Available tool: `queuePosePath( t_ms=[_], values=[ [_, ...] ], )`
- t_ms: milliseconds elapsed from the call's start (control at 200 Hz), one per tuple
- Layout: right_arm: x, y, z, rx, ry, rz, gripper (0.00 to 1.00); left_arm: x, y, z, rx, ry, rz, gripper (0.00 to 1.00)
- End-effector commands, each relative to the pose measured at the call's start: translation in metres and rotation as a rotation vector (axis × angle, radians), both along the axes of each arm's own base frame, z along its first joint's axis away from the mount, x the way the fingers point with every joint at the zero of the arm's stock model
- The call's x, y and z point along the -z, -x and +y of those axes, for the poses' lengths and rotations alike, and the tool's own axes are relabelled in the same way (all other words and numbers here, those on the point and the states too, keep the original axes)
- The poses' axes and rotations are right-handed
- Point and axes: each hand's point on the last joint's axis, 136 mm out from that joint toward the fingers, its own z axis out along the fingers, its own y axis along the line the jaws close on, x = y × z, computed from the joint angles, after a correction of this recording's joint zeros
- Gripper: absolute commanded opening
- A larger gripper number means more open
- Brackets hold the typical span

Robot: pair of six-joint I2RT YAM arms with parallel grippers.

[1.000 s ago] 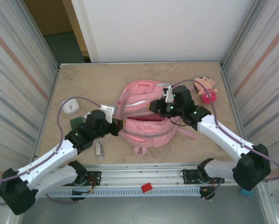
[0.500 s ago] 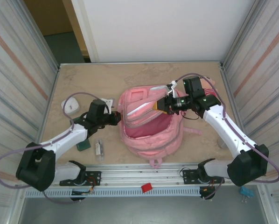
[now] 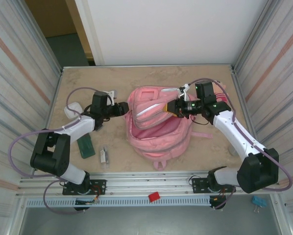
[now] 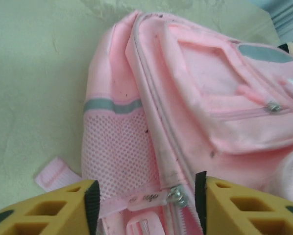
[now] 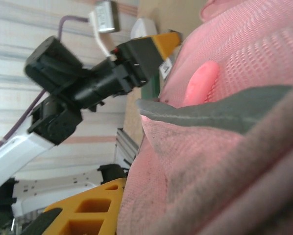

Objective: Pack the student bag

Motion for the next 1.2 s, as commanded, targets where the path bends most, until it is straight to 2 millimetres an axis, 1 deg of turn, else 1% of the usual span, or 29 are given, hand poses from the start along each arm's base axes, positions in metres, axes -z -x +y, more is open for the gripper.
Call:
queuePosePath(
  t_ms=[0, 50, 70, 145, 200, 271, 311, 396, 456, 521, 581, 616, 656, 732, 792, 867, 952, 1057, 1137, 1198],
  values=[
    [-0.012, -0.028, -0.008, 0.098, 0.0, -0.106, 0.36, -0.035, -0.003, -0.003, -0.018, 0.036, -0.056, 0.66],
    [0.005, -0.03, -0.017, 0.149, 0.075, -0.066, 0.44, -0.035, 0.004, -0.003, -0.022, 0.035, -0.036, 0.7],
    [0.014, -0.03, -0.024, 0.184, 0.127, -0.055, 0.48, -0.036, 0.006, -0.003, -0.02, 0.035, -0.032, 0.71],
    [0.044, -0.021, -0.053, 0.285, 0.318, -0.005, 0.58, -0.032, 0.018, 0.003, -0.038, 0.015, 0.003, 0.73],
    [0.058, -0.011, -0.069, 0.324, 0.396, 0.033, 0.64, -0.024, 0.025, 0.012, -0.087, -0.007, 0.047, 0.75],
    [0.073, 0.004, -0.078, 0.318, 0.449, 0.089, 0.67, -0.01, 0.035, 0.03, -0.187, -0.047, 0.144, 0.77],
    [0.083, 0.013, -0.084, 0.31, 0.499, 0.127, 0.69, -0.004, 0.04, 0.033, -0.202, -0.056, 0.184, 0.8],
    [0.1, 0.033, -0.095, 0.287, 0.621, 0.186, 0.74, 0.013, 0.053, 0.043, -0.265, -0.083, 0.293, 0.81],
    [0.106, 0.044, -0.103, 0.276, 0.697, 0.198, 0.75, 0.022, 0.06, 0.045, -0.275, -0.088, 0.352, 0.83],
    [0.108, 0.052, -0.107, 0.262, 0.73, 0.21, 0.75, 0.029, 0.065, 0.043, -0.275, -0.07, 0.39, 0.84],
    [0.108, 0.054, -0.103, 0.241, 0.699, 0.203, 0.75, 0.031, 0.065, 0.034, -0.256, -0.023, 0.405, 0.83],
    [0.109, 0.054, -0.097, 0.229, 0.654, 0.196, 0.73, 0.031, 0.065, 0.028, -0.241, 0.008, 0.413, 0.83],
    [0.109, 0.052, -0.087, 0.214, 0.585, 0.193, 0.68, 0.03, 0.065, 0.021, -0.223, 0.039, 0.419, 0.82],
    [0.108, 0.048, -0.077, 0.212, 0.501, 0.195, 0.57, 0.028, 0.063, 0.01, -0.189, 0.059, 0.426, 0.82],
    [0.108, 0.042, -0.073, 0.225, 0.479, 0.188, 0.53, 0.03, 0.063, 0.01, -0.188, 0.032, 0.434, 0.83],
    [0.111, 0.032, -0.067, 0.25, 0.446, 0.186, 0.51, 0.035, 0.063, 0.021, -0.217, -0.019, 0.444, 0.83],
    [0.117, 0.022, -0.051, 0.256, 0.394, 0.183, 0.51, 0.038, 0.064, 0.033, -0.251, -0.039, 0.452, 0.83],
    [0.118, 0.009, -0.039, 0.27, 0.382, 0.165, 0.58, 0.036, 0.062, 0.039, -0.27, -0.037, 0.443, 0.82],
    [0.11, -0.001, -0.028, 0.272, 0.364, 0.123, 0.6, 0.028, 0.057, 0.033, -0.252, -0.012, 0.431, 0.81],
    [0.106, -0.002, -0.024, 0.262, 0.365, 0.113, 0.61, 0.02, 0.054, 0.018, -0.203, 0.033, 0.422, 0.8]
  ],
)
